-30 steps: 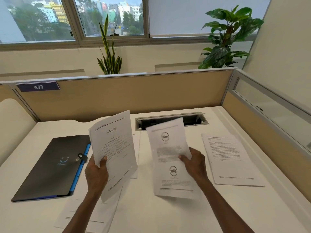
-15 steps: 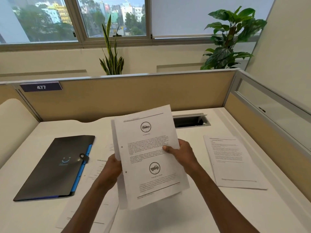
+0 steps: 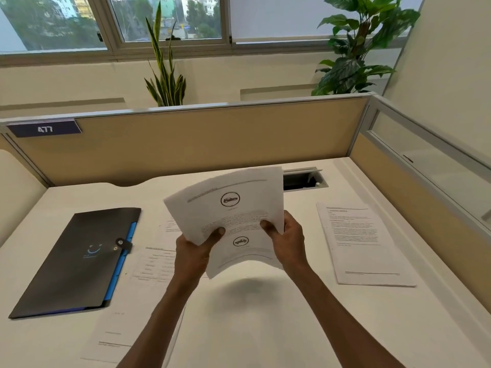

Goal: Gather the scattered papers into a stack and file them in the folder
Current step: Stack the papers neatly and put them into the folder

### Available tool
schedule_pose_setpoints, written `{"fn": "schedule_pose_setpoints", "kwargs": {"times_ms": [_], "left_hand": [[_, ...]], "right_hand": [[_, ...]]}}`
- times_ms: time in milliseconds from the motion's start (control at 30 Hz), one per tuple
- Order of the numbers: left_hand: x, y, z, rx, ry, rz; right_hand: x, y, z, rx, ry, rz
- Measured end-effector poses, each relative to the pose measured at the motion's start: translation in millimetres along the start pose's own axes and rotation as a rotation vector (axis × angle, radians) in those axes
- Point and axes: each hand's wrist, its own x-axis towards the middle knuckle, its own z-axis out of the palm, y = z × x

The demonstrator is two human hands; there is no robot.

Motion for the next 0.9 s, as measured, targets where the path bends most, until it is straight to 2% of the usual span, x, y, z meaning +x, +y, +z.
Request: {"fn": "schedule_pose_setpoints", "kwargs": {"times_ms": [100, 233, 367, 467, 600, 767, 900], "left_hand": [[-10.7, -22.8, 6.0, 0.041, 0.064, -0.089], [-30.6, -62.8, 12.7, 0.113, 0.05, -0.23], [-25.3, -68.0, 22.8, 0.145, 0.047, -0.238], [-14.5, -62.8, 39.2, 0.118, -0.024, -0.247], [-1.4, -61.4, 75.6, 0.079, -0.125, -0.343], [8.3, -62.1, 140.7, 0.117, -0.235, -0.348], [14.7, -69.8, 192.2, 0.216, -0.246, -0.352]], "right_hand": [[-7.7, 27.5, -5.2, -0.004, -0.034, 0.083], [-23.0, 68.3, -9.4, -0.065, -0.112, 0.221], [-12.1, 73.7, -19.0, -0.119, -0.085, 0.231], [3.3, 71.9, -35.5, -0.132, -0.031, 0.212], [20.8, 74.3, -71.4, -0.18, 0.08, 0.212], [40.7, 80.2, -134.9, -0.245, 0.275, 0.238], [58.9, 86.0, -190.7, -0.326, 0.378, 0.26]]}}
